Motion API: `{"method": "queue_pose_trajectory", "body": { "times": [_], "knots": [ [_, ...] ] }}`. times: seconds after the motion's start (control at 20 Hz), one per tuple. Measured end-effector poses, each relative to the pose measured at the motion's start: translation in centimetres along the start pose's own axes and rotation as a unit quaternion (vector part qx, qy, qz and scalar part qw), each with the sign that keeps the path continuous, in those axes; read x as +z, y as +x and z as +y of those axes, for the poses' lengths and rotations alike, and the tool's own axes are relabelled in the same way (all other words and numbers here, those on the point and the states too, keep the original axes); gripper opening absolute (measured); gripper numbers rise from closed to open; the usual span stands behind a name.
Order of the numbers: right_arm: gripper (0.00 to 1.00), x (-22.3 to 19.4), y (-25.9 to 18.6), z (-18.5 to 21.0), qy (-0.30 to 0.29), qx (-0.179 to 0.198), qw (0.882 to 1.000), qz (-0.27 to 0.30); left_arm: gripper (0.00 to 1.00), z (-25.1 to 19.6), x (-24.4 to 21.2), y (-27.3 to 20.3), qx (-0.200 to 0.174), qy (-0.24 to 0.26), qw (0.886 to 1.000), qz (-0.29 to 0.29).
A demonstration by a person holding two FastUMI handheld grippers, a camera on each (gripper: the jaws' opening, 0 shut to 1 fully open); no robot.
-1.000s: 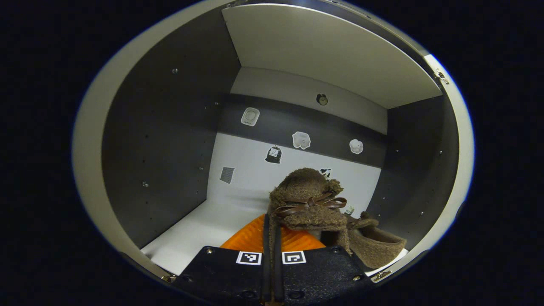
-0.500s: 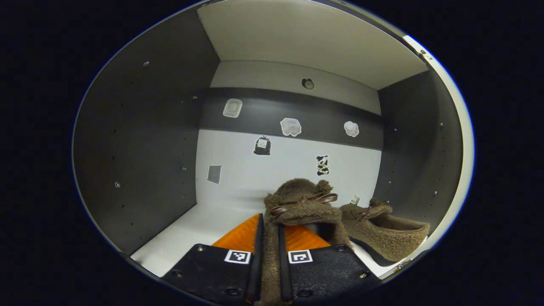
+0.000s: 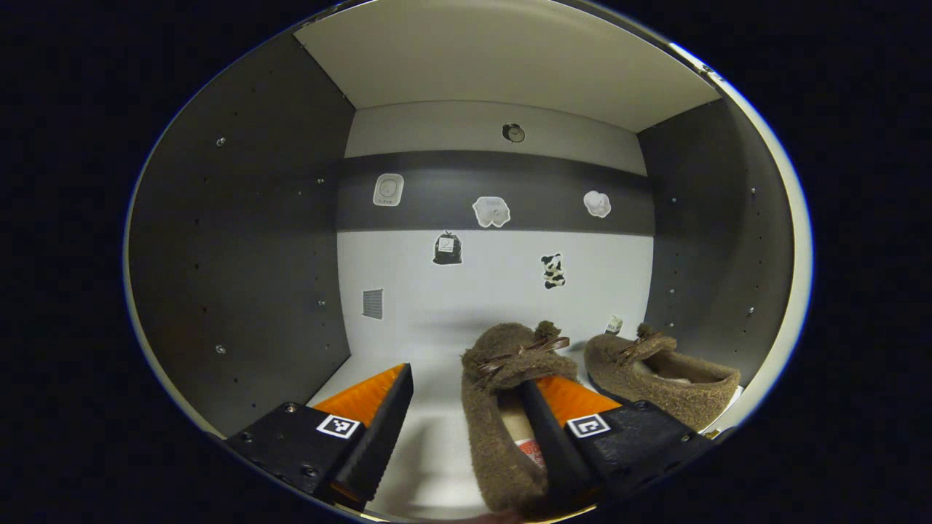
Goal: Grab one shoe with the right hand and put it into the shoe cabinet, grab the other shoe with the left hand and put it into the shoe cabinet; then close the right door with the right hand and the left door with the left hand.
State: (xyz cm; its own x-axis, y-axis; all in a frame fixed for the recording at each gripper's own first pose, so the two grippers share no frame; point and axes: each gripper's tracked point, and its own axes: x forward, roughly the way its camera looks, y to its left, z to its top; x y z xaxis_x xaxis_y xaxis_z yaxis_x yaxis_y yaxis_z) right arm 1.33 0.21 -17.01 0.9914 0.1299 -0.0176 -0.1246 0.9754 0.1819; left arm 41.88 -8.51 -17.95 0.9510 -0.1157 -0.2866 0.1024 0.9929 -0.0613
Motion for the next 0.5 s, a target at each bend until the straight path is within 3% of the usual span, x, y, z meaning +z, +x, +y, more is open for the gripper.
{"method": "queue_pose_trajectory", "body": {
  "times": [0.15, 0.25, 0.5],
  "knots": [
    [0.99, 0.9, -1.4, 0.0, -0.006, -0.007, 1.0, -0.009, 0.96, 0.2, -0.6, -1.3, 0.001, -0.003, 1.0, 0.021],
    [0.99, 1.5, -2.2, 0.2, -0.007, -0.01, 1.0, -0.013, 0.96, -0.3, -0.9, -1.9, -0.013, -0.005, 0.999, 0.034],
    [0.99, 2.1, -3.7, 1.6, -0.011, -0.006, 1.0, -0.013, 0.96, -0.3, -2.9, -0.2, -0.009, -0.027, 0.995, 0.099]
  ]
}}
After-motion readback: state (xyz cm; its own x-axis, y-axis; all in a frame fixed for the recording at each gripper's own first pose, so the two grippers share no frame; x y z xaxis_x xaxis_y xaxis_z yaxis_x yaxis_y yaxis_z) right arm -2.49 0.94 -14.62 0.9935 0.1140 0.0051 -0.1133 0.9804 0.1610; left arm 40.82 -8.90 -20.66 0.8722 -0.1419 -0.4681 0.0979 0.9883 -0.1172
